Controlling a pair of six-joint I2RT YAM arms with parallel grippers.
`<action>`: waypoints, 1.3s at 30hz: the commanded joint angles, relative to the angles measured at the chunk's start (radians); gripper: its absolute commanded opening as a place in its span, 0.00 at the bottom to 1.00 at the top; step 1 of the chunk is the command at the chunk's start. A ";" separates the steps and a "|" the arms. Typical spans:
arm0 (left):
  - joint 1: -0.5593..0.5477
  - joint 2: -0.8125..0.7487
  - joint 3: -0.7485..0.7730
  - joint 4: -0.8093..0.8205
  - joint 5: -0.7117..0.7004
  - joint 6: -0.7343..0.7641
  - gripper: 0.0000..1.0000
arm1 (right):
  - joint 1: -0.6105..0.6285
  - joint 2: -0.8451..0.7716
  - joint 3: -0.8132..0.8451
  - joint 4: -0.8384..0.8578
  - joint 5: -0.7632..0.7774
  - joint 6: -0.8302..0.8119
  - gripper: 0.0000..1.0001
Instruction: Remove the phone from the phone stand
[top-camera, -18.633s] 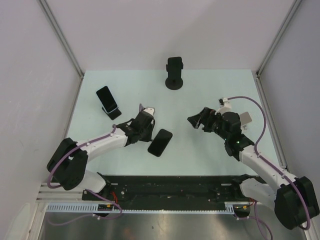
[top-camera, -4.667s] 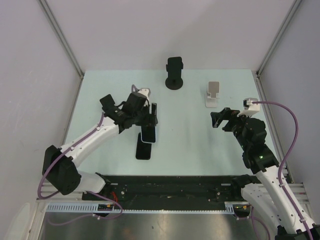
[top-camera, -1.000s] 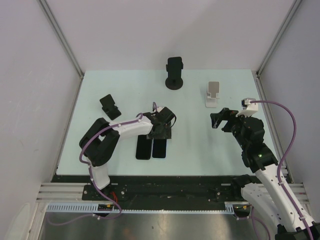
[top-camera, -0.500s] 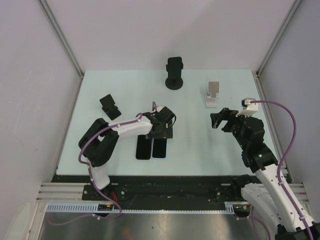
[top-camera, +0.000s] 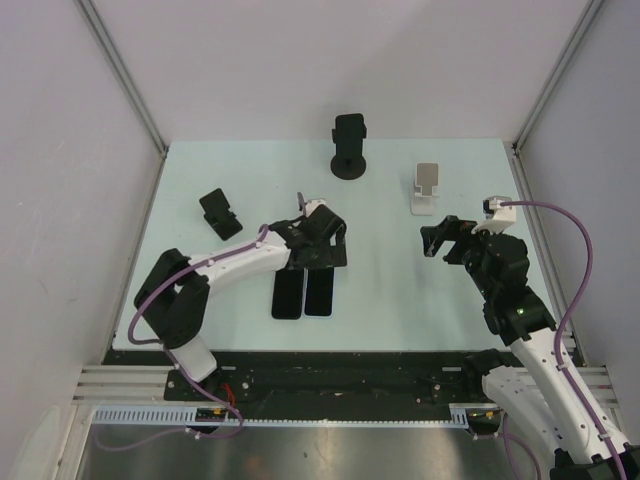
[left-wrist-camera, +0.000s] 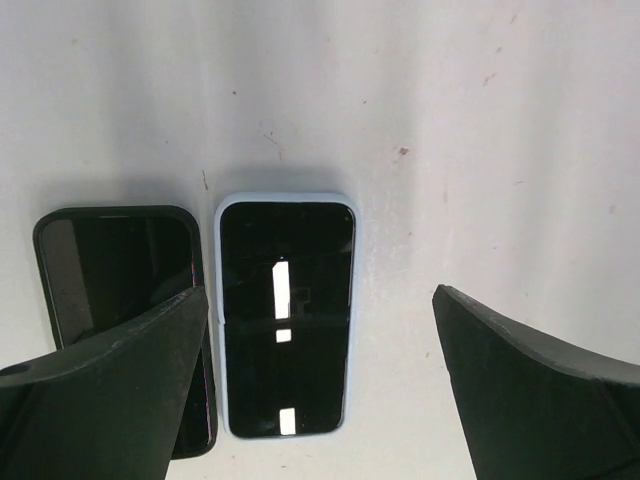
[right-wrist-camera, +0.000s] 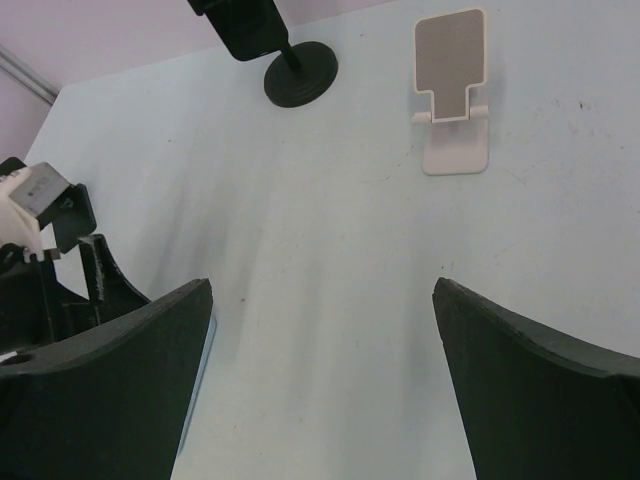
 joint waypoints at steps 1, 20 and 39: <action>0.003 -0.092 0.003 0.005 -0.043 -0.004 1.00 | -0.003 -0.003 -0.005 0.019 0.001 -0.009 0.98; 0.501 -0.352 -0.119 0.021 -0.090 0.126 1.00 | -0.003 0.008 -0.005 0.029 -0.022 -0.018 0.98; 0.787 0.052 0.210 0.149 -0.066 0.314 1.00 | -0.012 0.040 -0.005 0.055 -0.059 -0.039 0.98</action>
